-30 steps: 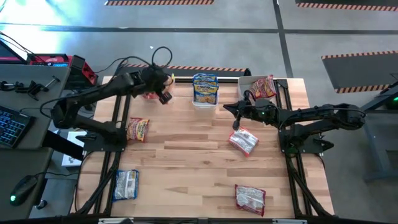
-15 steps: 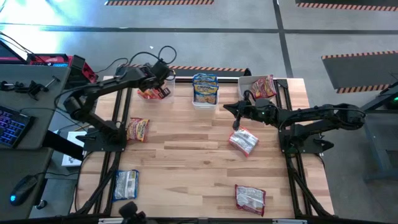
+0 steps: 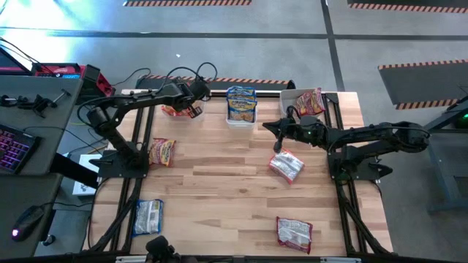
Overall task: Sort Maruchan noodles
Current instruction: Put the left orange noodle pack into the transparent bin
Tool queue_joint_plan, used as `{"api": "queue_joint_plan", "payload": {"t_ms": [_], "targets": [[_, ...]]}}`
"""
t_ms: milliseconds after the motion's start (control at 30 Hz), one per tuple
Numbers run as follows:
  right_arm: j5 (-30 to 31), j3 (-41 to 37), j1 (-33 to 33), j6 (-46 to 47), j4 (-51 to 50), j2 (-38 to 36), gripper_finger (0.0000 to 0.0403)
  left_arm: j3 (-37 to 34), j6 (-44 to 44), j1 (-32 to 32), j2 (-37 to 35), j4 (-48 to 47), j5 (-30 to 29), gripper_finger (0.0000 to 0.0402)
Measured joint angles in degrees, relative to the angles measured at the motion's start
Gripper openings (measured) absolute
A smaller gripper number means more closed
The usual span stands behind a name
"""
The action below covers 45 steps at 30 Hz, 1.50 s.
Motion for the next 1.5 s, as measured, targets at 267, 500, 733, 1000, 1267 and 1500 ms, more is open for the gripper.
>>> {"api": "queue_joint_plan", "payload": {"t_ms": [267,500,733,1000,1267,1500], "targets": [[0.0,0.0,0.0,-0.7,0.0,0.0,0.0004,0.0,-0.1,-2.0,0.0,-0.3,-5.5,0.0],[0.0,0.0,0.0,-0.7,0.0,0.0,0.0004,-0.9,-2.8,-4.2,-0.1,0.3,-4.8,0.0],[-0.7,0.0,0.0,-1.0,0.0,0.0,0.0004,-6.4,-7.2,-6.1,-0.1,2.5,-6.0,0.0],[-1.4,0.0,0.0,-1.0,0.4,0.0,0.0004,-7.5,-7.7,-6.9,-0.1,4.8,-5.9,0.0],[-1.4,0.0,0.0,-1.0,0.4,0.0,0.0004,-7.5,-4.8,-6.8,-0.1,6.5,-6.5,0.0042],[-1.5,0.0,0.0,-1.0,0.4,0.0,0.0004,-7.5,-4.0,-5.8,-0.1,6.5,-7.1,0.0103]]}}
